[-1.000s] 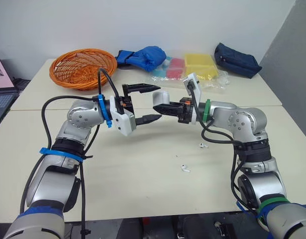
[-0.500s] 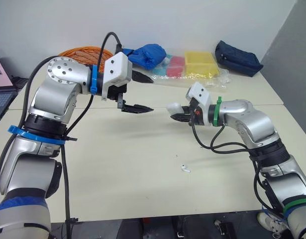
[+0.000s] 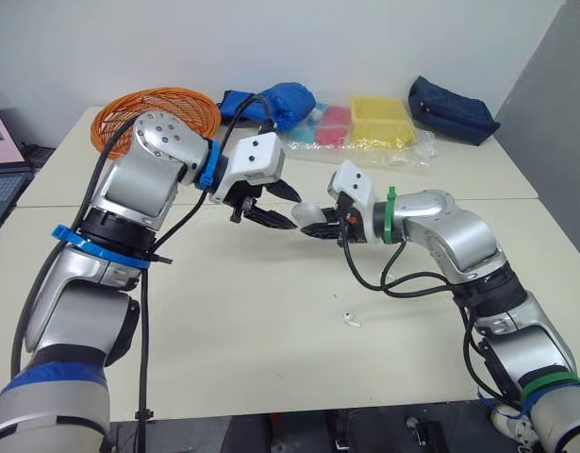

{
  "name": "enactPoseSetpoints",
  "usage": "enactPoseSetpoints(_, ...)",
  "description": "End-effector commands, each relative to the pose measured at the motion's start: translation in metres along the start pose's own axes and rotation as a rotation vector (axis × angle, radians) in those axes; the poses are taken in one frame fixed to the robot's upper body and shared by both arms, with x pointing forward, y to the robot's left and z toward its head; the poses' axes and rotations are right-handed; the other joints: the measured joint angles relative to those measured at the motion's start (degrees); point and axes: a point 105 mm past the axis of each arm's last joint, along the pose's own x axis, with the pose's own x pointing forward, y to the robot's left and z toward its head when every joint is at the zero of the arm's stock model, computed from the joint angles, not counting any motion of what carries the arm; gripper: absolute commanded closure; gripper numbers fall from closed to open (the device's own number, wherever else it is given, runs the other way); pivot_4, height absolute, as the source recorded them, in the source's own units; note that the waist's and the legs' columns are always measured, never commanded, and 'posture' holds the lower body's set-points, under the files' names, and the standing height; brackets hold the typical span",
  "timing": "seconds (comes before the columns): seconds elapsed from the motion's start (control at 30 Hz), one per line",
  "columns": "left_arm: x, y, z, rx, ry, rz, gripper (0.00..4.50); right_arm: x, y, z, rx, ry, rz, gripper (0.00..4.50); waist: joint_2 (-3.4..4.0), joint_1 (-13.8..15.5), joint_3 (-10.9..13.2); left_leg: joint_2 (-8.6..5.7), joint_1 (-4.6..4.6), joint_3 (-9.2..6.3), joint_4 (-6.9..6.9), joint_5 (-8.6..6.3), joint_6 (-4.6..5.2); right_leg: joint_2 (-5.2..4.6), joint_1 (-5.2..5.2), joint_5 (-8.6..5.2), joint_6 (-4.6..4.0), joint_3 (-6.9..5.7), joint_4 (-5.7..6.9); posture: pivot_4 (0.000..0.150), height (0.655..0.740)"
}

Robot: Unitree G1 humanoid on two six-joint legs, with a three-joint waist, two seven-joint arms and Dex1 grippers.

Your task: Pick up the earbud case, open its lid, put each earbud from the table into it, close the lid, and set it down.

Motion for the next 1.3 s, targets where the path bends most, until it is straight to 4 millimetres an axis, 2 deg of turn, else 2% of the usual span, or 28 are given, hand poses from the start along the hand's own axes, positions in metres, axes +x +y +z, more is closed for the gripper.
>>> enactPoseSetpoints(0.03,-0.005,0.005,0.008,0.045,-0.001,0.024,1.99,-0.004,0.003,0.012,-0.047,-0.033,-0.004,3.63,0.00,0.0,0.0,0.00,-0.01,0.00,0.00,0.00,0.00,0.00,-0.01,0.01,-0.01,0.00,0.00,0.150,0.7400)
enactPoseSetpoints(0.1,-0.002,0.007,0.006,0.059,0.016,0.032,1.99,-0.003,0.004,0.014,-0.062,-0.033,-0.006,3.63,0.00,0.0,0.0,0.00,-0.01,0.00,0.00,0.00,0.00,0.00,0.00,0.02,-0.03,0.01,0.00,0.150,0.7400)
enactPoseSetpoints(0.27,0.003,0.006,0.015,0.040,-0.025,0.007,1.99,-0.003,0.006,0.013,-0.083,-0.024,-0.010,3.63,0.00,0.0,0.0,0.00,-0.04,-0.01,0.05,0.00,0.00,-0.01,0.00,0.03,-0.04,0.00,0.01,0.150,0.7400)
enactPoseSetpoints(0.63,0.004,0.008,0.021,0.063,-0.024,0.004,1.99,-0.003,0.002,0.009,-0.098,-0.007,-0.025,3.63,0.00,0.0,0.0,-0.01,-0.07,-0.09,0.15,0.00,0.00,-0.01,0.02,0.05,-0.07,-0.01,0.06,0.150,0.7400)
enactPoseSetpoints(0.73,0.004,0.004,0.021,0.061,-0.025,-0.017,2.50,-0.004,0.002,0.010,-0.097,-0.006,-0.028,3.63,0.00,0.0,0.0,-0.01,-0.08,-0.11,0.18,0.00,0.00,-0.01,0.02,0.05,-0.08,-0.01,0.07,0.150,0.7400)
enactPoseSetpoints(0.8,0.004,0.002,0.019,0.061,-0.018,-0.028,3.09,-0.004,0.001,0.010,-0.096,-0.009,-0.027,3.63,0.00,0.0,0.0,-0.01,-0.09,-0.12,0.21,0.00,0.00,-0.01,0.02,0.05,-0.08,-0.02,0.09,0.150,0.7400)
enactPoseSetpoints(0.83,0.004,0.000,0.017,0.064,-0.014,-0.035,3.55,-0.004,0.001,0.011,-0.100,-0.009,-0.030,3.63,0.00,0.0,0.0,-0.01,-0.09,-0.12,0.22,0.00,0.00,-0.01,0.02,0.05,-0.09,-0.02,0.10,0.150,0.7400)
enactPoseSetpoints(0.87,0.005,-0.001,0.016,0.071,-0.007,-0.040,3.71,-0.004,0.000,0.011,-0.101,-0.010,-0.031,3.63,0.00,0.0,0.0,-0.01,-0.09,-0.12,0.22,0.00,0.00,-0.01,0.02,0.05,-0.09,-0.02,0.10,0.150,0.7400)
enactPoseSetpoints(1.3,0.004,0.001,0.015,0.075,0.009,-0.024,3.73,-0.005,-0.002,0.016,-0.131,-0.012,-0.041,3.63,0.00,0.0,0.0,-0.02,-0.20,-0.24,0.76,-0.01,0.01,-0.01,0.02,0.01,-0.02,-0.07,0.51,0.150,0.7400)
